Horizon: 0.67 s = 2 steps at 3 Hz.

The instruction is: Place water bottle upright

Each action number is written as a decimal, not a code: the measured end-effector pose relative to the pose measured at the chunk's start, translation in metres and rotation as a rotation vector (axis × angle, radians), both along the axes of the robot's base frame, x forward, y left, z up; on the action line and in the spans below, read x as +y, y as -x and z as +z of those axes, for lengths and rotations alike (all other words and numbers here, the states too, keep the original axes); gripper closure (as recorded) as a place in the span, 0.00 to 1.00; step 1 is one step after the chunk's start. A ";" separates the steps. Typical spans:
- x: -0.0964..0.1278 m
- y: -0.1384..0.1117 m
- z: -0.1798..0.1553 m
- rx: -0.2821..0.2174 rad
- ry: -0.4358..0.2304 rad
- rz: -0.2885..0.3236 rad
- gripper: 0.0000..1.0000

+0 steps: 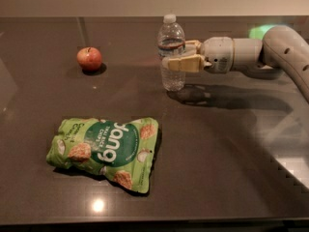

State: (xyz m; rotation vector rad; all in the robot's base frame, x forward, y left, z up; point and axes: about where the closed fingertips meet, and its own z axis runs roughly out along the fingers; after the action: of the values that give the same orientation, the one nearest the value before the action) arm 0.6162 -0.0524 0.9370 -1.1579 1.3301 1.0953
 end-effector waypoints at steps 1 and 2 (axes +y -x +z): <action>-0.004 -0.008 -0.008 0.002 -0.045 -0.014 1.00; -0.006 -0.012 -0.011 -0.020 -0.087 0.005 0.84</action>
Offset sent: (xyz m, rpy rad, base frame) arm 0.0171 -0.0160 -0.0162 0.1415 -0.0527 0.0217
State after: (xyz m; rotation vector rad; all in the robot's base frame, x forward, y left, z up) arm 0.6282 -0.0582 0.9257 -1.1057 1.2527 1.1309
